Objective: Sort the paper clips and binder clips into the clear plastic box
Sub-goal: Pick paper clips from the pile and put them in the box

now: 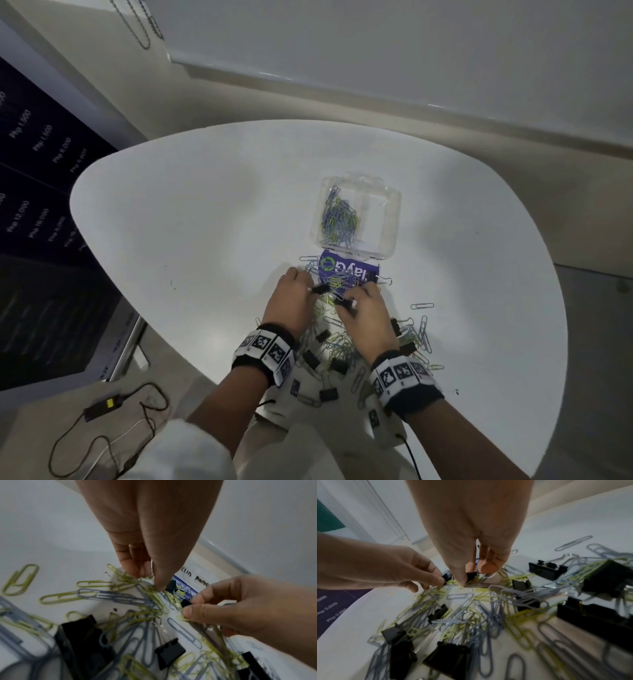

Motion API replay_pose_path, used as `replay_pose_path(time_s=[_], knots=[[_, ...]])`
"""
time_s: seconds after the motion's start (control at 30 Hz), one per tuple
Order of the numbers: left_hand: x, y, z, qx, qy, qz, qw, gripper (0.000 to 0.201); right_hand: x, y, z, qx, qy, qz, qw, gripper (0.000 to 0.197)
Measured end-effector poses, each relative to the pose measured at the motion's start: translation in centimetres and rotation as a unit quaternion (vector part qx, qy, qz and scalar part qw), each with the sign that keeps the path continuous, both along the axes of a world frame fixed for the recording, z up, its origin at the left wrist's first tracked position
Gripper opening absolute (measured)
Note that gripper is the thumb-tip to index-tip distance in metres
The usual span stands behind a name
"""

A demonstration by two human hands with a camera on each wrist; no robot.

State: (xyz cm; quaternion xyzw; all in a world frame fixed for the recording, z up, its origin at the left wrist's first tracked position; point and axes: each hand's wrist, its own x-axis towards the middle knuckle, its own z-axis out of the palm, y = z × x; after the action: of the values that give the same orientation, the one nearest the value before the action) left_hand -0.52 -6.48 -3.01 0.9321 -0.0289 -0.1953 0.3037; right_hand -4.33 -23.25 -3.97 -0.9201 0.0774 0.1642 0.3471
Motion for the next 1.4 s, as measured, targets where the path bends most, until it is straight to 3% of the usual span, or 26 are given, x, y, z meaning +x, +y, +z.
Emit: replay_pose_path(time_s=[0.13,0.27,0.4,0.57,0.67,0.9,0.97,1.1,1.17,1.3,1.4], knots=[[-0.2,0.1,0.1,-0.04,0.01,0.034,0.999,0.006,-0.2,-0.6,0.2,0.045,0.016,-0.058,0.997,0.017],[-0.1,-0.4,-0.1,-0.027,0.02,-0.027,0.999,0.038,-0.7,-1.7,1.0,0.127,0.047,-0.11,0.985,0.016],[0.3,-1.4,-0.4,-0.012,0.029,-0.043,0.999,0.029,-1.2,-2.5,1.2,0.161,0.052,-0.124,0.978,0.024],[0.4,-1.7,0.6,-0.082,0.051,0.022,0.995,0.018,-1.1,-2.4,1.6,0.296,0.073,-0.25,0.919,0.023],[0.4,-2.6,1.8,-0.172,0.068,0.064,0.981,0.02,-1.0,-2.9,1.5,0.318,0.071,-0.281,0.903,0.026],[0.8,-8.5,3.1,-0.203,0.066,0.017,0.977,0.01,-0.8,-4.7,2.6,0.415,0.085,-0.348,0.836,0.023],[0.9,-10.3,3.2,-0.185,0.052,0.02,0.981,0.019,-0.6,-5.9,2.7,0.393,0.075,-0.355,0.845,0.027],[1.1,-13.2,3.3,-0.181,0.063,0.029,0.981,0.034,0.1,-8.6,2.3,0.276,0.021,-0.305,0.911,0.023],[0.9,-13.5,3.2,-0.173,0.055,0.024,0.983,0.037,1.2,-10.0,2.1,0.255,0.01,-0.32,0.912,0.02],[0.8,-11.5,1.8,-0.083,-0.008,-0.016,0.996,0.02,4.3,-12.8,1.3,0.204,-0.01,-0.357,0.912,0.02],[0.7,-10.3,1.0,0.009,-0.032,-0.061,0.998,0.029,5.5,-14.2,-0.1,0.167,0.023,-0.313,0.935,0.025]])
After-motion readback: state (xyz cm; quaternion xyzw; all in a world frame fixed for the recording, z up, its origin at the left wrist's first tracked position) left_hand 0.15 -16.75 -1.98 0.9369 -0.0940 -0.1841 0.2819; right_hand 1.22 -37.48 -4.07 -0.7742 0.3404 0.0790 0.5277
